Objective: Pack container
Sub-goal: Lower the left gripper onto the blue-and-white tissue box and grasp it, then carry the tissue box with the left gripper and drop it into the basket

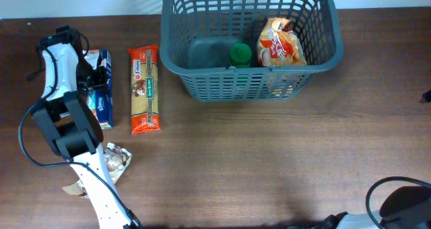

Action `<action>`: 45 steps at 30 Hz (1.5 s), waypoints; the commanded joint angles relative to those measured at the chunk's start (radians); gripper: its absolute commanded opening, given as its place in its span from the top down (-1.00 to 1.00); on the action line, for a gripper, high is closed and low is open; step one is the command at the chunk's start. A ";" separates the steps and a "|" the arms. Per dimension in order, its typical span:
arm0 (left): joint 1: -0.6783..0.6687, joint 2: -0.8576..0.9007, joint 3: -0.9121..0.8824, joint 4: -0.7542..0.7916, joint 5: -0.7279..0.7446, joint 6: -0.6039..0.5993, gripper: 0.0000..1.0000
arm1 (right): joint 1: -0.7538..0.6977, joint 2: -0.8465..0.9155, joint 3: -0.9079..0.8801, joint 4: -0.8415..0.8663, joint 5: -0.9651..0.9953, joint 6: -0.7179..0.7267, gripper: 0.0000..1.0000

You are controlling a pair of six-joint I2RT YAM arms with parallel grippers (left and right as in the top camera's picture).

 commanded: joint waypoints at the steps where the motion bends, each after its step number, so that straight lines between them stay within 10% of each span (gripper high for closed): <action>1: 0.008 0.060 -0.021 -0.005 0.018 0.005 0.96 | -0.005 -0.013 -0.003 0.000 0.002 0.011 -0.98; 10: 0.008 0.051 0.218 -0.103 0.090 -0.051 0.97 | -0.005 -0.013 -0.003 0.000 0.002 0.011 -0.97; 17: 0.002 -0.068 0.896 -0.139 0.349 -0.227 0.97 | -0.005 -0.013 -0.003 0.000 0.001 0.011 -0.98; 20: -0.043 -0.241 0.896 -0.003 0.550 -0.248 0.96 | -0.005 -0.013 -0.003 0.000 0.002 0.011 -0.98; 33: -0.634 -0.403 0.822 0.048 0.404 0.060 0.97 | -0.005 -0.013 -0.003 0.000 0.001 0.011 -0.99; 45: -0.684 -0.279 0.506 0.156 0.290 0.099 0.96 | -0.005 -0.013 -0.003 0.000 0.002 0.011 -0.98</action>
